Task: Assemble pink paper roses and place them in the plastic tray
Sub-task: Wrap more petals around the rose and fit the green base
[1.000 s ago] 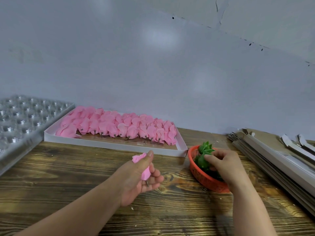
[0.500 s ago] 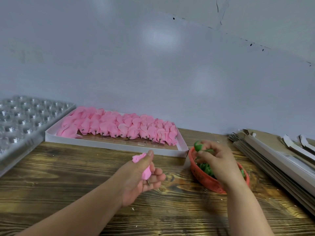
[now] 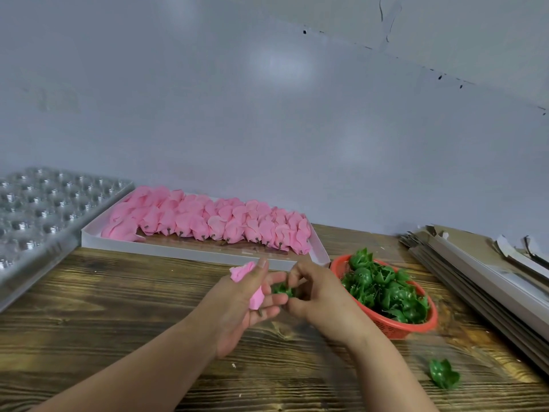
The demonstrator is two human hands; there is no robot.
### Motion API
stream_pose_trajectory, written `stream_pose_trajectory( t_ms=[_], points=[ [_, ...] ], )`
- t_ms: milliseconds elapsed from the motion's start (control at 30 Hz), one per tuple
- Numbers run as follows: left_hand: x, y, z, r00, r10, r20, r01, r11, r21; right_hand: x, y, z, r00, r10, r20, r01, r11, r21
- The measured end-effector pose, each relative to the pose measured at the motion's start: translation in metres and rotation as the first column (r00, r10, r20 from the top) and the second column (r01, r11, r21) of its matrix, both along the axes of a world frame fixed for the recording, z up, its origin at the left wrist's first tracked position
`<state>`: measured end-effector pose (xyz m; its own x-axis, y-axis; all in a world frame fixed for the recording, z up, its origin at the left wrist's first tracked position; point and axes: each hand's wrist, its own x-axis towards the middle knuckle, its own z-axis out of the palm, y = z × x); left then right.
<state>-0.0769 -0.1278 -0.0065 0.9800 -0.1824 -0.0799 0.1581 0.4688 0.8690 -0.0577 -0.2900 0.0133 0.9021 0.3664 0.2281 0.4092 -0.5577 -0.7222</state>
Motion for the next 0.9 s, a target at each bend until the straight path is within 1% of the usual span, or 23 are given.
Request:
stream_pose_trajectory(
  t_ms=[100,167,233,300,333,400,533,633,667,700,767,833,900],
  points=[
    [0.001,0.0,0.003,1.0,0.023,-0.016,-0.024,0.998,-0.059,0.0,0.003,-0.002,0.998,-0.028,-0.056,0.037,0.986,0.164],
    [0.001,0.0,0.004,0.998,0.042,-0.038,-0.045,0.995,-0.084,0.001,0.007,-0.004,0.991,-0.05,-0.125,0.087,0.945,0.316],
    [0.0,-0.001,0.005,0.998,0.046,-0.044,-0.049,0.995,-0.081,0.002,0.011,-0.007,0.972,-0.039,-0.23,0.149,0.862,0.484],
    [0.0,-0.001,0.004,0.997,0.047,-0.055,-0.052,0.994,-0.095,0.001,0.016,-0.009,0.932,0.074,-0.356,0.189,0.738,0.648],
    [0.0,-0.001,0.004,0.997,0.049,-0.059,-0.055,0.993,-0.101,0.0,0.019,-0.011,0.91,0.135,-0.393,0.195,0.697,0.69],
    [0.002,-0.001,0.003,0.996,0.063,-0.068,-0.069,0.994,-0.086,0.0,0.023,-0.013,0.888,0.184,-0.422,0.192,0.684,0.703],
    [0.005,0.0,0.0,0.993,0.091,-0.071,-0.094,0.994,-0.05,-0.001,0.03,-0.017,0.882,0.165,-0.441,0.208,0.705,0.678],
    [0.005,-0.001,-0.001,0.995,0.086,-0.055,-0.089,0.995,-0.041,-0.002,0.031,-0.015,0.873,0.186,-0.452,0.227,0.665,0.712],
    [0.005,-0.002,-0.001,0.995,0.081,-0.049,-0.084,0.995,-0.046,-0.002,0.031,-0.014,0.876,0.147,-0.458,0.264,0.649,0.713],
    [0.005,-0.002,0.0,0.996,0.08,-0.046,-0.082,0.996,-0.046,-0.001,0.029,-0.012,0.885,0.075,-0.459,0.311,0.639,0.704],
    [0.007,0.0,0.001,0.993,0.11,-0.033,-0.11,0.994,-0.023,0.0,0.025,-0.008,0.906,-0.046,-0.421,0.36,0.608,0.708],
    [0.01,0.005,0.002,0.985,0.172,-0.024,-0.173,0.985,-0.029,-0.001,0.023,-0.004,0.921,-0.057,-0.384,0.344,0.582,0.737],
    [0.013,0.01,0.003,0.973,0.226,-0.042,-0.229,0.97,-0.078,-0.003,0.024,-0.003,0.922,-0.032,-0.386,0.327,0.599,0.731]
  ],
)
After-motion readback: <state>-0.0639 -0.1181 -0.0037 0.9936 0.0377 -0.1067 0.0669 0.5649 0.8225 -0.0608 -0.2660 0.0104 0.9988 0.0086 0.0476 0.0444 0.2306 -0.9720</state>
